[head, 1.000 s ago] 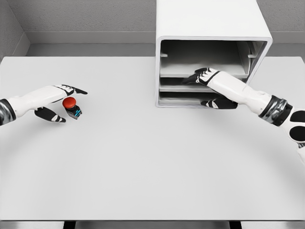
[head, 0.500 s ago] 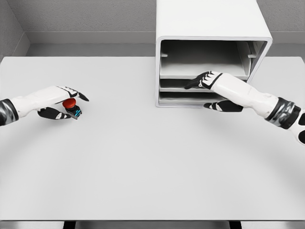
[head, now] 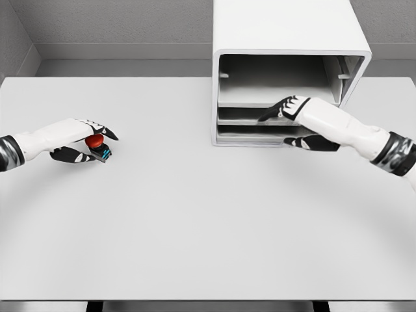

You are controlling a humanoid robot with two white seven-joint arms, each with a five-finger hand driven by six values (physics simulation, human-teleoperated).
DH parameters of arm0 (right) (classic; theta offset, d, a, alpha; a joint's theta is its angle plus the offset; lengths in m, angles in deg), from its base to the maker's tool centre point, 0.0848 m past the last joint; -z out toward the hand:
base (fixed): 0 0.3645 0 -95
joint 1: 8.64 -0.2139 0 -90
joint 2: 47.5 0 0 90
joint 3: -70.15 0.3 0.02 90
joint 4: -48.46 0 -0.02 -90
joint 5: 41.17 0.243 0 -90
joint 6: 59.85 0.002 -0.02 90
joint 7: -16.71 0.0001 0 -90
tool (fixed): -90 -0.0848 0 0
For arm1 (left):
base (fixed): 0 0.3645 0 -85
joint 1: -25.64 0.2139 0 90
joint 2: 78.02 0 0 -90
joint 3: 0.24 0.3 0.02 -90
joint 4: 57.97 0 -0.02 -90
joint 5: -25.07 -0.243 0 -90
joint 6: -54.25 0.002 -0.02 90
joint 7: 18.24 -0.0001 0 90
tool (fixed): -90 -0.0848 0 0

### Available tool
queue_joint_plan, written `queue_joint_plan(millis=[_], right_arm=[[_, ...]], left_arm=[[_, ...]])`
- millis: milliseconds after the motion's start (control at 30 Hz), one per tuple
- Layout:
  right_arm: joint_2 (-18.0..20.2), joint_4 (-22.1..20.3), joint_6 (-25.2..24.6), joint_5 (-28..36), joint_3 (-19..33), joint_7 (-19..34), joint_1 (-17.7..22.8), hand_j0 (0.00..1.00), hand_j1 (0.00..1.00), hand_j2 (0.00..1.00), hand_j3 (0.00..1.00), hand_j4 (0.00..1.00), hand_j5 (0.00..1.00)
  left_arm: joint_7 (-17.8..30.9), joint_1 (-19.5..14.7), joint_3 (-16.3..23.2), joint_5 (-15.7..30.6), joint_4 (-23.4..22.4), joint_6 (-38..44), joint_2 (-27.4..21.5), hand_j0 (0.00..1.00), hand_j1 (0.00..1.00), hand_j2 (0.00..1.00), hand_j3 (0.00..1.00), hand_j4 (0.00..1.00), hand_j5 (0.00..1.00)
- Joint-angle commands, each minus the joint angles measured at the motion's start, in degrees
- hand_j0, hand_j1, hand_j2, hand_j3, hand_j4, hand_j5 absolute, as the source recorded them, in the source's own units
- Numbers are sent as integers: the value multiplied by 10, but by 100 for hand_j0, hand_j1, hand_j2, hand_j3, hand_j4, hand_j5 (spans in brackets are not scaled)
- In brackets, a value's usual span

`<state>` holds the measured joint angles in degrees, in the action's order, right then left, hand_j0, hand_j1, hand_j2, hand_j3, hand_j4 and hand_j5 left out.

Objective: Slide open multi-storey tabletop storage cabinets and put open load switch and slide close multi-storey tabletop storage cabinets

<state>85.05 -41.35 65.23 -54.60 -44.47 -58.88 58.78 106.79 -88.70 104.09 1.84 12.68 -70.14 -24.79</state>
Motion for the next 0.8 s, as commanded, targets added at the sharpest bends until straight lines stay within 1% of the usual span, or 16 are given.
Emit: queue_joint_plan(millis=[0, 133, 267, 367, 433, 600, 767], right_arm=[[-4, 9, -1, 4, 6, -1, 0, 77, 77, 77, 77, 77, 77], [-27, 40, -1, 3, 6, 0, -14, 77, 77, 77, 77, 77, 77], [-56, 69, -1, 1, 3, 1, -39, 77, 77, 77, 77, 77, 77], [-63, 81, -1, 0, -2, 1, -48, 77, 77, 77, 77, 77, 77], [-77, 97, -1, -12, -2, 1, -54, 77, 77, 77, 77, 77, 77], [-92, 117, -1, -29, -2, 1, -54, 77, 77, 77, 77, 77, 77], [-92, 113, -1, -33, -11, 1, -50, 77, 77, 77, 77, 77, 77]], left_arm=[[0, 0, -2, 3, -2, 3, 0, 73, 73, 73, 73, 73, 73], [0, 0, -4, 0, 1, 3, 0, 65, 65, 65, 65, 65, 65], [0, 0, -4, -1, 1, 3, 0, 64, 64, 64, 64, 64, 64], [0, 0, -4, -1, 2, 3, 0, 61, 61, 61, 61, 61, 61], [0, 0, -4, -1, 3, 3, 0, 60, 60, 60, 60, 60, 60], [0, 0, -4, -1, 6, 3, 0, 56, 56, 56, 56, 56, 56], [0, -1, -5, 0, 6, 3, 0, 52, 52, 52, 52, 52, 52]])
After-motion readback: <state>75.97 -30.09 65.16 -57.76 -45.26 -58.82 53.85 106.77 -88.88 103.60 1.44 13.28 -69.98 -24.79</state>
